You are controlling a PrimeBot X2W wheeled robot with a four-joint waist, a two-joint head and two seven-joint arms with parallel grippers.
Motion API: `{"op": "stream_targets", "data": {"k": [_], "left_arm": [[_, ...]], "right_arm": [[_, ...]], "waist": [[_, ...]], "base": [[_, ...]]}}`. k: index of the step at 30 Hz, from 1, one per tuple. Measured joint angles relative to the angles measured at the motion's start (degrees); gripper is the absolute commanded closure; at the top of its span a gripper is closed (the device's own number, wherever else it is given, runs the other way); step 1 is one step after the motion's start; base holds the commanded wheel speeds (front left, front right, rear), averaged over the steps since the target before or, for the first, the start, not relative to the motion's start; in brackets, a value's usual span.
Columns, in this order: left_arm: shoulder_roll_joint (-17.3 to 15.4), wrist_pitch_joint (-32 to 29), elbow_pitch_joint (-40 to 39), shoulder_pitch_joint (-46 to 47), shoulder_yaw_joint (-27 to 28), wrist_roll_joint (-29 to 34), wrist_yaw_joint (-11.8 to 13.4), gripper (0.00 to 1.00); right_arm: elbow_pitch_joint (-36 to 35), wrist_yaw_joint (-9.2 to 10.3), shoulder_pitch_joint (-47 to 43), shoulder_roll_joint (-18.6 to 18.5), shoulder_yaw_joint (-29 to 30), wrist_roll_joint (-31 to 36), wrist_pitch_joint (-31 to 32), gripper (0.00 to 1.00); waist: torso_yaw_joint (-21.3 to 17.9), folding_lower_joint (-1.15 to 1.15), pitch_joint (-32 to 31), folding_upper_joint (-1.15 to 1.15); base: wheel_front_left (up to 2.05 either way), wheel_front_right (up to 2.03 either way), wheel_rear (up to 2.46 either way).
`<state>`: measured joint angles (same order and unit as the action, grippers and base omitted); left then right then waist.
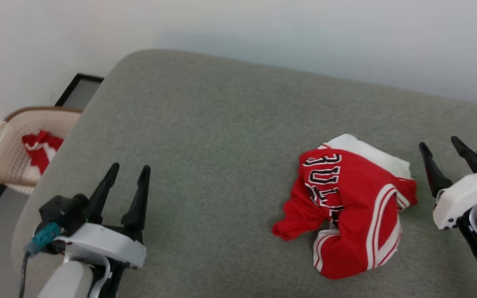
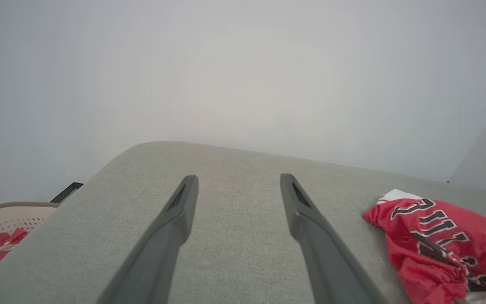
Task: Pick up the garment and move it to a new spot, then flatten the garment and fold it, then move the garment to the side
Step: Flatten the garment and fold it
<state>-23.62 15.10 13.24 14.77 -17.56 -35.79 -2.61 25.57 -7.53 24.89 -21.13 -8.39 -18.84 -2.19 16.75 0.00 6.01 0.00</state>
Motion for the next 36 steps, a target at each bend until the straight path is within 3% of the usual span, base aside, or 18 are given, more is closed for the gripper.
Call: {"op": "stream_targets", "data": {"k": [11,22,24,31,36], "left_arm": [[4.8,0.0,1.8,3.6,1.6,3.2,-2.9,0.00],[7.8,0.0,3.8,5.5,3.5,4.7,-4.5,0.00],[8.0,0.0,4.0,5.8,3.8,4.7,-4.5,0.00],[8.1,0.0,4.3,6.0,4.7,5.2,-4.7,0.00],[6.6,0.0,3.7,5.2,5.3,5.1,-4.7,0.00]], "right_arm": [[11.6,0.00,11.0,-4.6,-11.1,-6.9,12.7,0.00],[17.4,-0.01,19.1,-7.6,-20.5,-14.3,23.6,0.00],[19.0,-0.02,20.4,-7.6,-21.3,-14.9,24.5,1.00],[24.1,-0.08,23.4,-6.7,-20.9,-14.6,20.7,1.00],[27.6,-0.02,23.7,-6.8,-17.2,-14.5,18.2,1.00]], "waist": [[4.2,0.00,6.1,0.00],[7.4,0.00,9.8,0.00],[7.7,0.00,10.1,0.00],[7.2,0.00,10.2,0.00],[5.2,0.00,9.2,0.00]], "base": [[0.00,0.00,0.00],[0.00,0.00,0.00],[0.00,0.00,0.00],[0.00,0.00,0.00],[0.00,0.00,0.00]]}}
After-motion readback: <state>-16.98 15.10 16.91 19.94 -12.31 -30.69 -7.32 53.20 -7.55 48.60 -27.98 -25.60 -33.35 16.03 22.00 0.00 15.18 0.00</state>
